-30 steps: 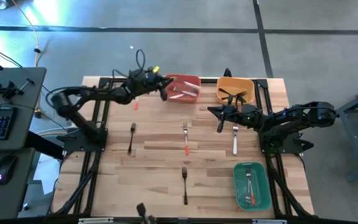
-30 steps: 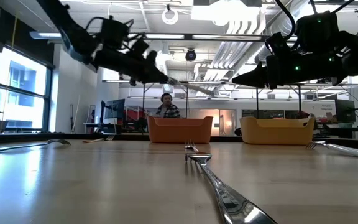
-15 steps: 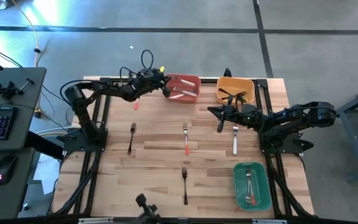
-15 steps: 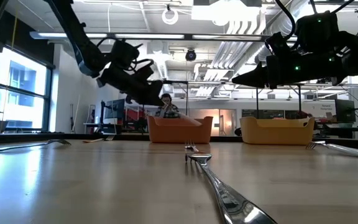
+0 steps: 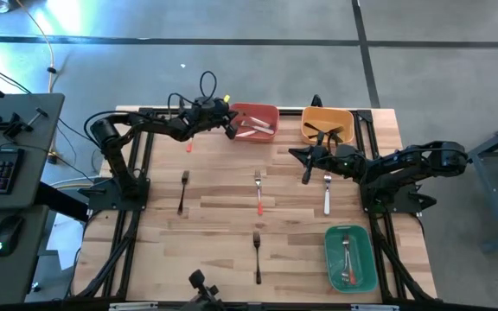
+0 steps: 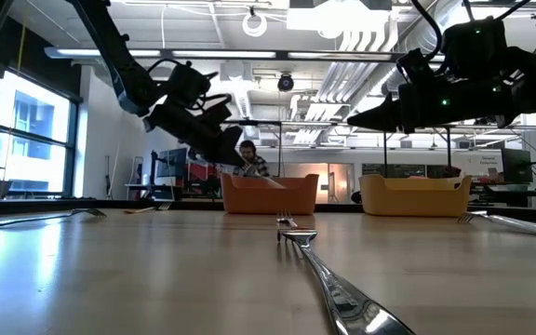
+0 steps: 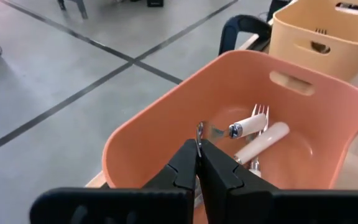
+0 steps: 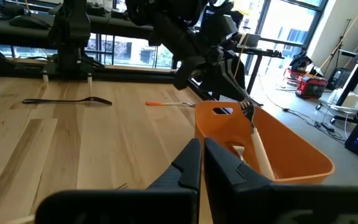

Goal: Sort silverware by color (type)
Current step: Put the white fork into the orange bin, then put the orange fork into the green bin

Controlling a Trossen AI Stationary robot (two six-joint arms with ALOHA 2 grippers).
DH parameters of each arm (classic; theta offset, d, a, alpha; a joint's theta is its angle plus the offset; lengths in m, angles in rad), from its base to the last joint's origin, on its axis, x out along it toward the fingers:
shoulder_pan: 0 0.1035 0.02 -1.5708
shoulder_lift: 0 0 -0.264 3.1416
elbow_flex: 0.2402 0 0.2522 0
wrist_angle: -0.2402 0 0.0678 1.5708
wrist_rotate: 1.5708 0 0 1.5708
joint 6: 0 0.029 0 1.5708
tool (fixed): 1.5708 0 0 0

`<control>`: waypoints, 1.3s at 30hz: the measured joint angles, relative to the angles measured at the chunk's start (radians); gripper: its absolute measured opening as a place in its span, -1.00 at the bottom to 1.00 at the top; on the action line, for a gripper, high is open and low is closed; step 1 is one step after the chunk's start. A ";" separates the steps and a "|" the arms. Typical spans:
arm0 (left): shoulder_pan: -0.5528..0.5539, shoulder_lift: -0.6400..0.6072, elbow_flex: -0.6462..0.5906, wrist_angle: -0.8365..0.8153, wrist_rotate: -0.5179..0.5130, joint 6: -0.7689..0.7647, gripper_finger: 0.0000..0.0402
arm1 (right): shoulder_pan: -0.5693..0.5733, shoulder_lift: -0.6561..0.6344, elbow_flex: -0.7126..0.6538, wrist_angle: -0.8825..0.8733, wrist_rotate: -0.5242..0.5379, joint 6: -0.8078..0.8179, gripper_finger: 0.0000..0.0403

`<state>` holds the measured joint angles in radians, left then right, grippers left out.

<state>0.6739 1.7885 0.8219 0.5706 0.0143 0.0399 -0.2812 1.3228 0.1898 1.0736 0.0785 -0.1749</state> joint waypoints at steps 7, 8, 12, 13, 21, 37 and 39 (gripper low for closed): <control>0.000 -0.001 0.000 -0.036 0.007 0.049 -0.90 | 0.000 0.000 0.000 -0.001 0.000 0.000 -1.00; 0.000 -0.001 0.000 -0.036 0.010 0.050 -0.88 | 0.000 0.000 0.000 -0.001 0.000 0.000 -1.00; 0.000 -0.001 0.000 -0.036 0.018 0.051 -0.81 | 0.000 0.000 0.000 -0.001 0.000 0.000 -1.00; 0.000 -0.001 0.000 -0.036 0.018 0.051 -0.80 | 0.000 0.000 0.000 -0.002 0.000 0.000 -1.00; -0.001 -0.046 -0.022 -0.027 0.019 0.145 -0.88 | 0.000 0.000 0.000 -0.027 0.000 -0.001 -1.00; -0.073 -0.244 -0.444 0.561 0.133 0.192 -0.99 | 0.004 0.000 0.000 -0.046 0.028 -0.008 -1.00; -0.082 -0.257 -0.474 0.597 0.148 0.210 -0.99 | 0.014 0.000 0.001 -0.046 0.057 -0.009 -1.00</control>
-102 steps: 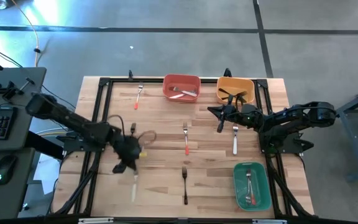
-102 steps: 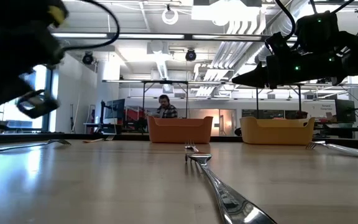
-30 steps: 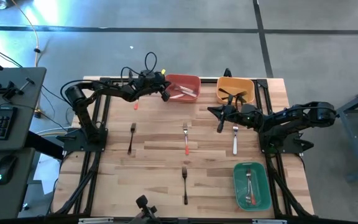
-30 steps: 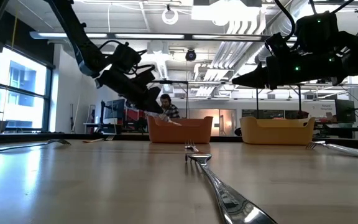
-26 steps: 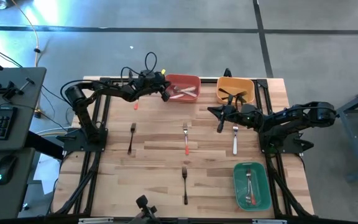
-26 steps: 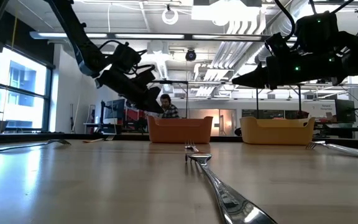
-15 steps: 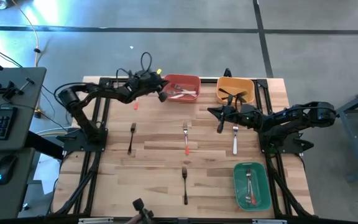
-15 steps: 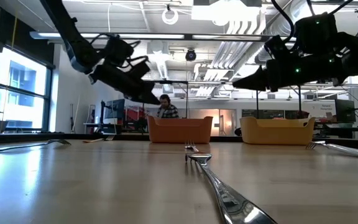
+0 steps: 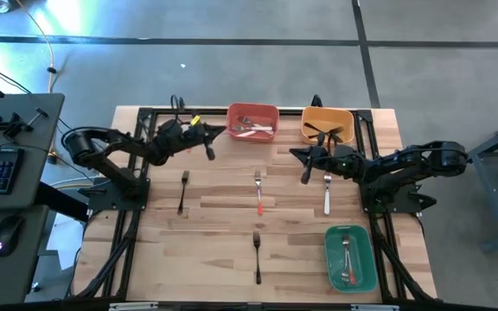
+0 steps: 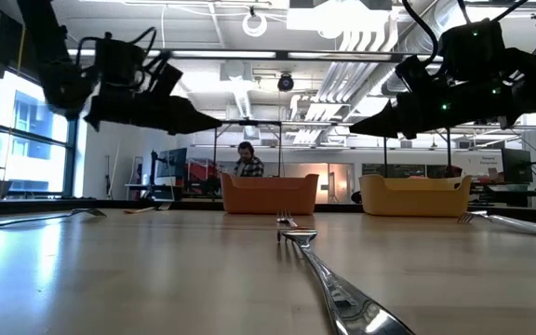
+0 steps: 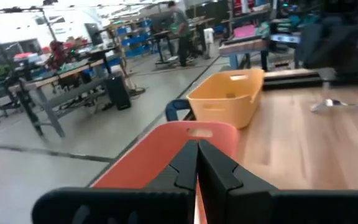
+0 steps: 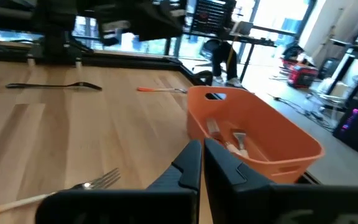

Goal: Sort silverware by color (type)
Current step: Put the orange fork into the green bin

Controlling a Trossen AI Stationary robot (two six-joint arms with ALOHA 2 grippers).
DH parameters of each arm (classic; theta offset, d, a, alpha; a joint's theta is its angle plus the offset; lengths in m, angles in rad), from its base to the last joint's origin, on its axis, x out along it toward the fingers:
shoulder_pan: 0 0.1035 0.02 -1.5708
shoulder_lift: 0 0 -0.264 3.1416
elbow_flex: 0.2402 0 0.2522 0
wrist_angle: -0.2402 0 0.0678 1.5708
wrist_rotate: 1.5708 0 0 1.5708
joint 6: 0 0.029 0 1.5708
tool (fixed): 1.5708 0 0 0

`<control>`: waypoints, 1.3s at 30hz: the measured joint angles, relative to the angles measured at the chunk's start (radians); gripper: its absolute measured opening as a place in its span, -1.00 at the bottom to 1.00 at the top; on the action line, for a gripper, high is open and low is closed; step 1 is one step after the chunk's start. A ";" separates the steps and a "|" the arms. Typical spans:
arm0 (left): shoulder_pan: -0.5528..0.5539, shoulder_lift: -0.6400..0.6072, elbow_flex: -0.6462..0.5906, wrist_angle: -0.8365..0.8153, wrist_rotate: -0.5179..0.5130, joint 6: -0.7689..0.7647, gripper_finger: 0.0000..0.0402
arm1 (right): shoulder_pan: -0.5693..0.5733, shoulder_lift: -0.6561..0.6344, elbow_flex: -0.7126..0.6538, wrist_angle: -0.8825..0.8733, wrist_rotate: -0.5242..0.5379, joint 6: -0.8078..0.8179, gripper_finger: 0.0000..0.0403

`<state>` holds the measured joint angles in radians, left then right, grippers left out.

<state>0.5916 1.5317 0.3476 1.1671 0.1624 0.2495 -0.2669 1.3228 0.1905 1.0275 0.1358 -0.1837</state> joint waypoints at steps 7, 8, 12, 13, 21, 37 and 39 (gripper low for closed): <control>-0.001 -0.005 -0.063 0.059 0.046 0.059 -1.00 | 0.062 -0.003 0.159 -0.359 0.076 -0.018 -1.00; -0.001 -0.005 -0.065 0.061 0.050 0.060 -1.00 | 0.073 -0.003 0.196 -0.450 0.090 -0.011 -1.00; 0.000 -0.005 -0.068 0.066 0.067 0.062 -1.00 | 0.116 0.016 0.346 -0.734 0.143 0.106 -0.99; 0.000 -0.005 -0.068 0.066 0.073 0.062 -1.00 | 0.126 0.030 0.373 -0.766 0.146 0.130 -0.98; 0.034 -0.005 -0.084 0.060 0.292 0.059 -1.00 | 0.246 0.263 0.534 -0.792 0.145 0.190 -0.79; 0.160 -0.004 -0.134 0.053 0.429 0.040 -1.00 | 0.281 0.618 0.957 -1.261 0.137 0.500 -0.30; 0.173 -0.003 -0.134 0.055 0.447 0.029 -1.00 | 0.278 0.627 0.959 -1.268 0.120 0.508 -0.29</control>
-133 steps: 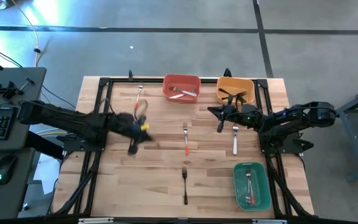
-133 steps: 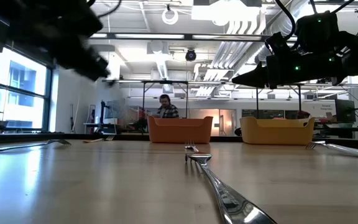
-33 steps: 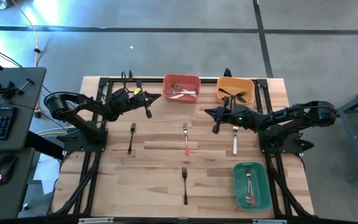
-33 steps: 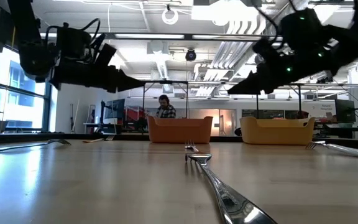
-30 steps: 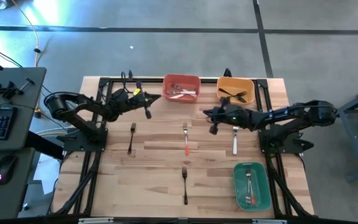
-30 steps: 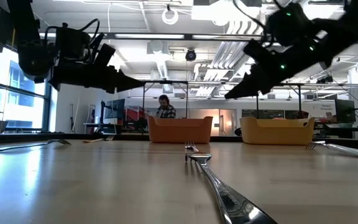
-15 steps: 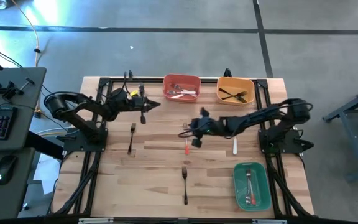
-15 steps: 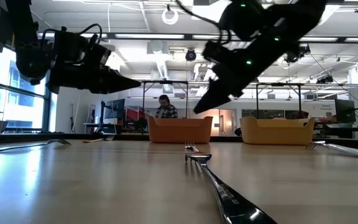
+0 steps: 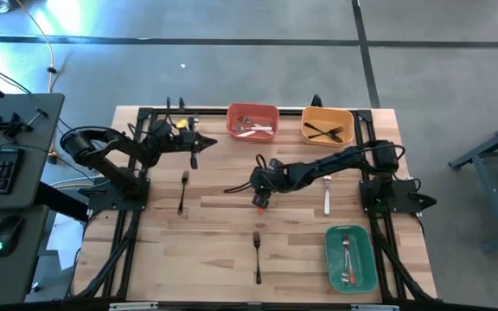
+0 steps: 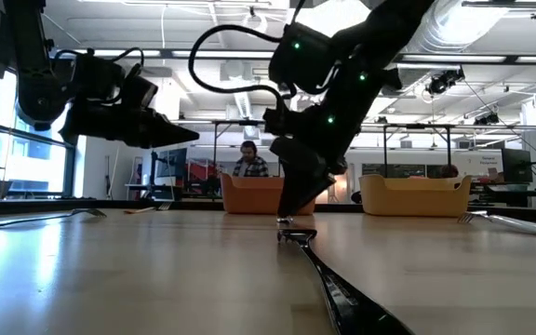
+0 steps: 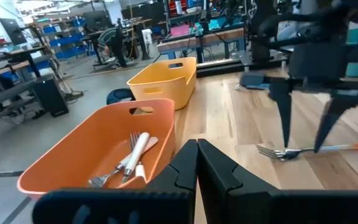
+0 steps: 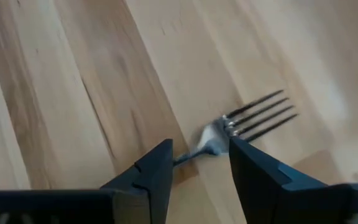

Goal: Sort silverware by color (type)
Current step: Put the orange fork into the green bin

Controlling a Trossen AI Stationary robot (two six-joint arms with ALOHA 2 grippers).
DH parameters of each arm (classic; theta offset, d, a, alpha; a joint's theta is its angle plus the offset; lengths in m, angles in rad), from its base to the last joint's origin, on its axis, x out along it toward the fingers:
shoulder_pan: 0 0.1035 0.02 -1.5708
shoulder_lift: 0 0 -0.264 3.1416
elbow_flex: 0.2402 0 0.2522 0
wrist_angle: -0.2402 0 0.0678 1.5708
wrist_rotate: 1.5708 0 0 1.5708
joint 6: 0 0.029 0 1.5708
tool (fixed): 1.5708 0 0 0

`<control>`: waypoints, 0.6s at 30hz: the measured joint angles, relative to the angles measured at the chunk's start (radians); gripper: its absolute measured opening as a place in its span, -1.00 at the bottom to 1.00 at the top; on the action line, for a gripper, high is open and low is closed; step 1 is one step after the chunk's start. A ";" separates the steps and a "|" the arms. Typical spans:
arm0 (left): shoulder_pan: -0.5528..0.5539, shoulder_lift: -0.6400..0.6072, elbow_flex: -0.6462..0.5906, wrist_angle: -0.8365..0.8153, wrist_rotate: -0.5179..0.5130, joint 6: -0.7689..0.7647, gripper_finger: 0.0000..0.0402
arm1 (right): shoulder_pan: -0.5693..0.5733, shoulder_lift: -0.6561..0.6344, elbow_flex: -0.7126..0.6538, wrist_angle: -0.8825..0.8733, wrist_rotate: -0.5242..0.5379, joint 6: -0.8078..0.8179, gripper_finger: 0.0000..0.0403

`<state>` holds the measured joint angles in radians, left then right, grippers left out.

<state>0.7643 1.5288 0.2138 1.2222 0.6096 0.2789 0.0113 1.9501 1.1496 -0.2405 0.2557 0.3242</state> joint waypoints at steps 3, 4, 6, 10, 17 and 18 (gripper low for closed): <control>0.008 0.000 0.000 0.002 0.001 -0.008 -1.00 | -0.007 0.001 0.000 -0.010 -0.004 0.032 -0.29; 0.009 0.000 0.000 0.002 0.001 -0.009 -1.00 | -0.009 0.001 0.000 -0.011 -0.001 0.038 -0.29; 0.009 0.000 0.000 0.002 0.001 -0.009 -1.00 | -0.013 0.001 0.000 -0.016 0.003 0.042 -0.30; 0.009 0.000 0.000 0.002 0.001 -0.014 -1.00 | -0.014 0.014 0.001 -0.038 0.002 0.044 -0.33; 0.009 0.000 0.000 0.000 0.001 -0.015 -1.00 | -0.010 0.015 0.013 -0.087 0.006 0.036 -0.43; 0.009 0.000 0.000 0.000 0.001 -0.015 -1.00 | -0.009 0.015 0.019 -0.094 0.004 0.022 -0.43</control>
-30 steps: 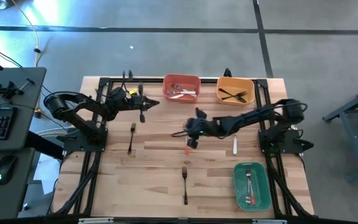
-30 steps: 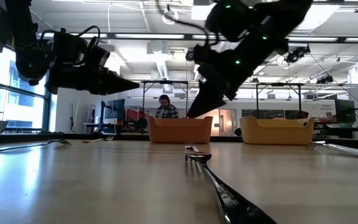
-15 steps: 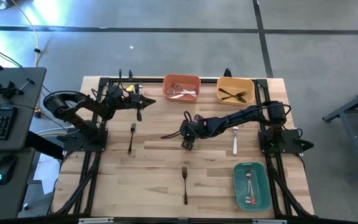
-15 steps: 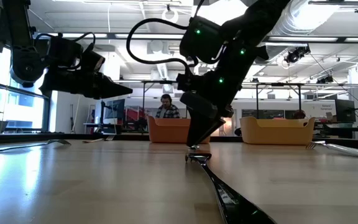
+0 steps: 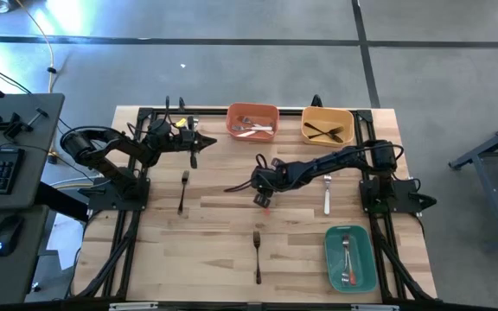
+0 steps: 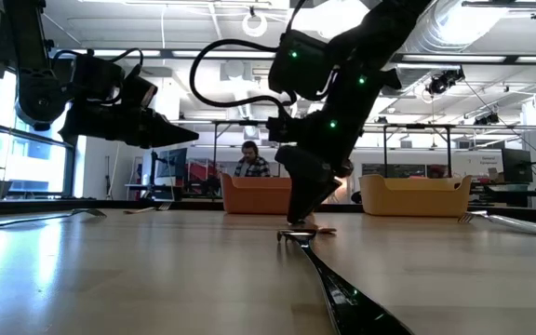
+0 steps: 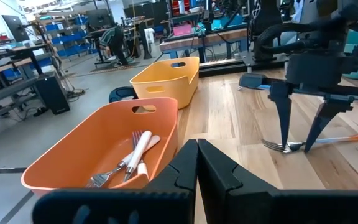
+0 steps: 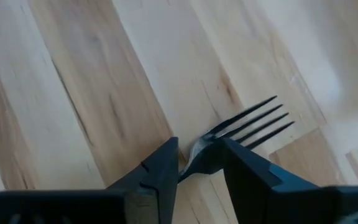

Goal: Sort silverware by color (type)
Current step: Put the orange fork into the green bin

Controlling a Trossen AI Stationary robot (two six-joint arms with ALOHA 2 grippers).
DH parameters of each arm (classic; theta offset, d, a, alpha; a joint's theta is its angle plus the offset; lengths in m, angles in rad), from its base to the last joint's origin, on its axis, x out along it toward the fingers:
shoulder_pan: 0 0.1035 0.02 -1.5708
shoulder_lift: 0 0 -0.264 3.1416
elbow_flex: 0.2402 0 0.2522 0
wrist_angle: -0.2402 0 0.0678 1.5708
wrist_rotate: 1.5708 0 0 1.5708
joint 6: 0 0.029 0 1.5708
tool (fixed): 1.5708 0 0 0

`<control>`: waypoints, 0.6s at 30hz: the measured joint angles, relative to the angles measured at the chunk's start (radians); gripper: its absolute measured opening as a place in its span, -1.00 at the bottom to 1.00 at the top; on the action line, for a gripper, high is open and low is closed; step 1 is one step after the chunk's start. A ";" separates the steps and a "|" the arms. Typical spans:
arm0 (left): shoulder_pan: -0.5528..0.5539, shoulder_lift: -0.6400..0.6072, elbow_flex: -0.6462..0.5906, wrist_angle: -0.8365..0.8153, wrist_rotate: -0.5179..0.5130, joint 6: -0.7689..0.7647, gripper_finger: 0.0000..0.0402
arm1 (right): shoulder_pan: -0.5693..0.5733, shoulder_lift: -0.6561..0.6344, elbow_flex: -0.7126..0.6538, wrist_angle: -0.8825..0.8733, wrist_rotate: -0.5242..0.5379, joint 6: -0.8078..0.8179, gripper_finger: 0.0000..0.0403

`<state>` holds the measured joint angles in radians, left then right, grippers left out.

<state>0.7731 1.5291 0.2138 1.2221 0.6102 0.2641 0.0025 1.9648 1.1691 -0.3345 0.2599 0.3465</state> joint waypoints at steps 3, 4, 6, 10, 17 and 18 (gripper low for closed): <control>0.000 0.000 0.000 0.000 0.000 0.000 -1.00 | 0.005 -0.002 0.035 -0.072 -0.003 -0.015 -0.43; 0.000 0.000 0.000 -0.001 0.000 0.000 -1.00 | 0.009 -0.002 0.050 -0.100 -0.004 -0.014 -0.42; 0.000 0.000 0.000 -0.003 0.000 0.000 -1.00 | 0.019 -0.004 0.081 -0.148 0.012 -0.003 -0.40; 0.000 0.000 0.000 -0.005 0.000 0.000 -1.00 | 0.039 -0.005 0.103 -0.203 0.037 0.066 -0.34; 0.000 0.000 0.000 -0.007 0.000 -0.001 -1.00 | 0.059 0.021 0.103 -0.212 0.087 0.204 -0.27; 0.000 0.000 0.000 -0.008 0.000 -0.001 -1.00 | 0.059 0.032 0.103 -0.212 0.088 0.206 -0.27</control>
<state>0.7727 1.5291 0.2142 1.2144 0.6102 0.2626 0.0617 1.9969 1.2724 -0.5470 0.3480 0.5530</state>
